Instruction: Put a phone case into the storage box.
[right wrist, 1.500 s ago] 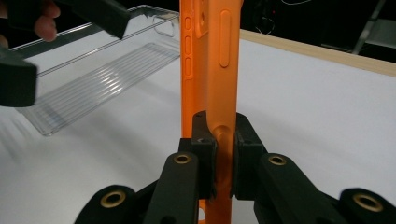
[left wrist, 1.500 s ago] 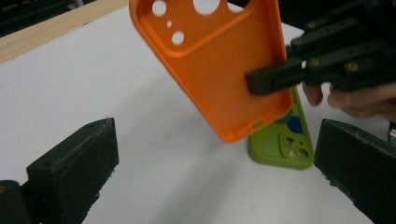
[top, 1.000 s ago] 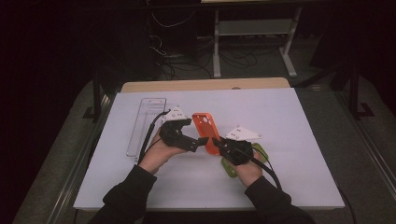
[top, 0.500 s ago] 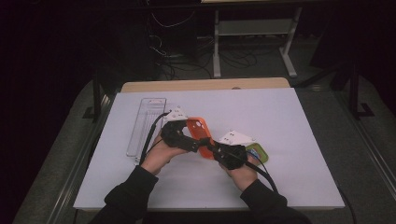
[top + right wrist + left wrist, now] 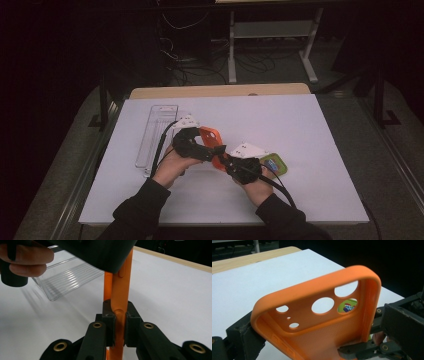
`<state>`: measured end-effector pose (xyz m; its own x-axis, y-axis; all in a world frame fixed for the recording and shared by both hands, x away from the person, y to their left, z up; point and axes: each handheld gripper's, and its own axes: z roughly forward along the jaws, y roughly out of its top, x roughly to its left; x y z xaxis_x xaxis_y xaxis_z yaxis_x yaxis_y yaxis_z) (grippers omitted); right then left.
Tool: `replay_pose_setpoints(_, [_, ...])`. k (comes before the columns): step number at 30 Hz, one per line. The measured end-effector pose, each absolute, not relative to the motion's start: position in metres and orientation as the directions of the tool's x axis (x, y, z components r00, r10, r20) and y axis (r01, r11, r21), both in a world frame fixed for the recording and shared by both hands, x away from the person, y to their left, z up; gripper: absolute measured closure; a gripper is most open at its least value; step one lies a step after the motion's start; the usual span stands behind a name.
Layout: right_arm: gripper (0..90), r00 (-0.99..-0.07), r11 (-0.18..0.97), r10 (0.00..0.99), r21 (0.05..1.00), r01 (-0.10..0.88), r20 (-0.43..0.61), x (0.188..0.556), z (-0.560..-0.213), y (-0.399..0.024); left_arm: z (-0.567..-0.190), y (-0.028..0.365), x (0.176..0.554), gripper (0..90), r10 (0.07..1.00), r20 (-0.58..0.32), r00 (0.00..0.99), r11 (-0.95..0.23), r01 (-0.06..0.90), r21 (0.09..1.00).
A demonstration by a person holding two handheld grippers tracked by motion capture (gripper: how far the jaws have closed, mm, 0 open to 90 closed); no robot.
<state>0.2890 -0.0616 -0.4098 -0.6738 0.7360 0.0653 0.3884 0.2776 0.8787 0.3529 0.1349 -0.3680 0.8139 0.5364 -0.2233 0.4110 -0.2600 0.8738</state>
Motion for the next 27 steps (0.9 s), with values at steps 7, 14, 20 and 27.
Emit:
replay_pose_setpoints(7, [80.2, -0.682, 0.301, 0.73, 0.873, 0.382, 0.046, 0.2883, -0.4133, -0.0562, -0.3671, 0.1372, 0.3522, 3.6, 0.548, -0.22, 0.807, -0.243, 0.405, 0.881])
replay_pose_setpoints(14, [80.2, -0.68, 0.308, 0.732, 0.869, 0.387, 0.044, 0.2881, -0.4138, -0.0558, -0.3659, 0.1406, 0.3523, 13.7, 0.549, -0.269, 0.791, -0.194, 0.434, 0.88])
replay_pose_setpoints(20, [79.7, -0.682, 0.314, 0.731, 0.868, 0.384, 0.037, 0.2881, -0.4144, -0.0557, -0.3653, 0.1404, 0.3513, 15.3, 0.549, -0.267, 0.792, -0.199, 0.434, 0.879])
replay_pose_setpoints(27, [60.7, -0.737, 0.321, 0.675, 0.88, 0.35, 0.046, 0.2881, -0.411, -0.0576, -0.3657, 0.1432, 0.3538, 16.3, 0.548, -0.266, 0.793, -0.189, 0.427, 0.884])
